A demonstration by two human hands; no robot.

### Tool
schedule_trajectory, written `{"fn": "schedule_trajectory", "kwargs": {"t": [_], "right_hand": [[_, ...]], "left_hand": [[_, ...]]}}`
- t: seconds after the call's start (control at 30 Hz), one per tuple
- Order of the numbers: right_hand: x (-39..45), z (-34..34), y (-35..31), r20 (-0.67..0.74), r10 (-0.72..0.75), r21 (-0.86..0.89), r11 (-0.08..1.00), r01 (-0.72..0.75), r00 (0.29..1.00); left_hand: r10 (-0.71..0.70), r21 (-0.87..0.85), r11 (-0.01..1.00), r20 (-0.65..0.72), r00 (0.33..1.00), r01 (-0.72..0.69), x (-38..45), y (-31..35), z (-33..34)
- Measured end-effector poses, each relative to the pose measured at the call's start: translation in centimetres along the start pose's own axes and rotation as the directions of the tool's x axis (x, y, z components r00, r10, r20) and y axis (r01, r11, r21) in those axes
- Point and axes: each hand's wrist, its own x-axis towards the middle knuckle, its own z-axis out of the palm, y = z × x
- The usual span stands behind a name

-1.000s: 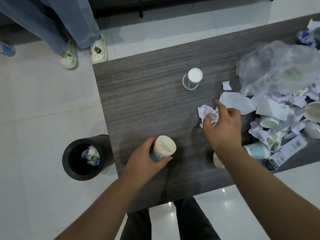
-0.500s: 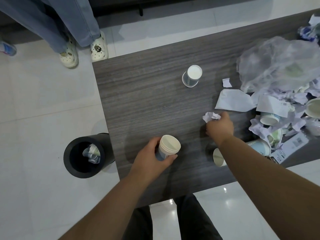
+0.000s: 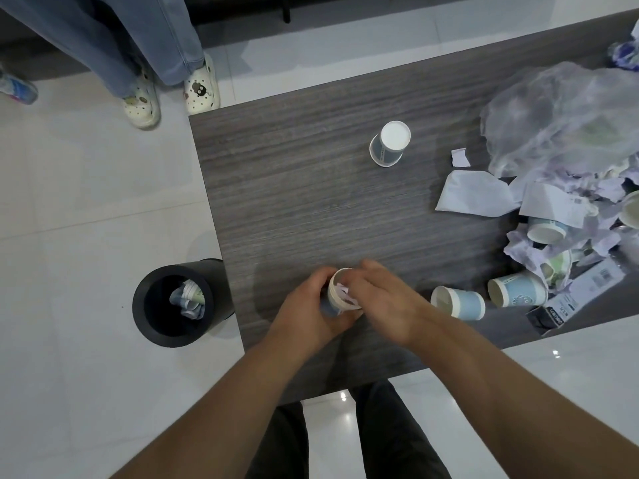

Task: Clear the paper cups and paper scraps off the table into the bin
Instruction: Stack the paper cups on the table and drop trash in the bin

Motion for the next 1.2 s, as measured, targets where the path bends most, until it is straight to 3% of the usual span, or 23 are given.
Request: {"fn": "schedule_trajectory", "kwargs": {"t": [0.13, 0.3, 0.4, 0.53, 0.63, 0.83, 1.0, 1.2], "right_hand": [[0.6, -0.1, 0.6, 0.003, 0.011, -0.318, 0.948, -0.009, 1.000], [0.8, -0.1, 1.7, -0.289, 0.058, -0.200, 0.973, -0.119, 0.956], [0.9, -0.2, 2.0, -0.354, 0.027, -0.255, 0.959, -0.124, 0.935], [0.4, 0.6, 1.5, -0.274, -0.089, -0.372, 0.928, -0.021, 0.958], [-0.5, 0.7, 1.2, -0.302, -0.185, -0.520, 0.854, 0.001, 0.935], [-1.3, 0.2, 0.9, -0.096, 0.021, -0.287, 0.957, -0.048, 0.995], [-2.0, -1.1, 0.1, -0.068, 0.127, -0.162, 0.977, -0.136, 0.990], [-1.7, -5.0, -0.7, 0.096, 0.125, -0.280, 0.955, -0.094, 0.987]], "left_hand": [[0.052, 0.053, 0.997, -0.010, 0.999, -0.052, -0.3, -0.7, -0.3], [0.084, 0.106, 0.991, -0.008, 0.996, -0.083, -0.3, -0.4, -0.6], [0.107, 0.122, 0.986, 0.031, 0.994, -0.110, -0.4, 0.1, 0.0], [0.101, 0.091, 0.991, 0.005, 0.995, -0.101, -0.4, 0.4, 0.5], [0.086, 0.077, 0.993, -0.004, 0.996, -0.085, -0.5, 0.5, 0.6], [0.075, 0.038, 0.996, -0.018, 0.997, -0.074, -1.1, 1.0, 1.3], [0.053, 0.051, 0.997, -0.077, 0.996, -0.050, -0.5, 2.2, 3.1], [0.096, 0.094, 0.992, -0.066, 0.993, -0.090, 0.6, 3.2, 5.5]]}}
